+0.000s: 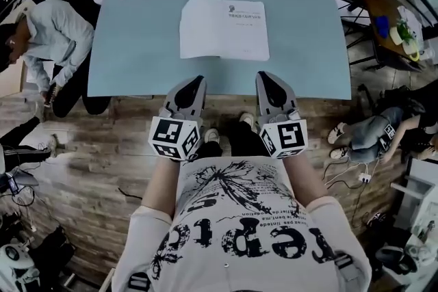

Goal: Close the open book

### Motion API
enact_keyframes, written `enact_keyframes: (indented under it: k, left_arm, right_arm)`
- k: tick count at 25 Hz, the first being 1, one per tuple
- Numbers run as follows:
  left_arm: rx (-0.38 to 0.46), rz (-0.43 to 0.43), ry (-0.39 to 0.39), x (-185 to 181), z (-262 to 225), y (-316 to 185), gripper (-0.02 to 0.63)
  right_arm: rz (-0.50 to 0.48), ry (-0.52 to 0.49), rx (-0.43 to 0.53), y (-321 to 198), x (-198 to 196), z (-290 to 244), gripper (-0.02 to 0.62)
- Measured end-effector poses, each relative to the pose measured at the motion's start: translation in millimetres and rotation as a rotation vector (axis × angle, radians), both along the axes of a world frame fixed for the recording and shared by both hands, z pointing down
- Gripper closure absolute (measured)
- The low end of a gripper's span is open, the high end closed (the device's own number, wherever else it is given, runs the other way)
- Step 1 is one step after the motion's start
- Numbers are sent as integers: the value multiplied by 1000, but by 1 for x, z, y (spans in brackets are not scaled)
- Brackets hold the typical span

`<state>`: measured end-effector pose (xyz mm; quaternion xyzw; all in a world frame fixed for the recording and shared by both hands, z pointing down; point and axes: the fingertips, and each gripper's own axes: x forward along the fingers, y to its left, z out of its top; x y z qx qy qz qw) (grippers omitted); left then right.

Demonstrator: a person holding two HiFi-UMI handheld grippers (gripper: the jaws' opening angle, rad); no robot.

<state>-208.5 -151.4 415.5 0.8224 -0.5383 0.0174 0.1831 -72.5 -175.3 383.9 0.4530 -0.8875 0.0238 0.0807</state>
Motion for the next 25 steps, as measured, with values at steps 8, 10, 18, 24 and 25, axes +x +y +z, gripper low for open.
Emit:
enact_keyframes:
  k: [8, 10, 18, 24, 25]
  left_arm:
    - [-139, -109, 107, 10, 72, -50, 583]
    - [-196, -167, 188, 10, 92, -59, 583]
    - [-381, -335, 596, 11, 161, -87, 438]
    - [-417, -474, 747, -9, 190, -103, 422]
    - [-417, -490, 773, -13, 193, -106, 422]
  right_arm:
    - [-102, 19, -63, -62, 3, 40, 584]
    - [-136, 24, -83, -76, 3, 46, 584]
    - [-211, 57, -150, -119, 6, 72, 584]
    - [-215, 74, -165, -132, 15, 87, 584]
    - [-209, 81, -163, -134, 18, 89, 584]
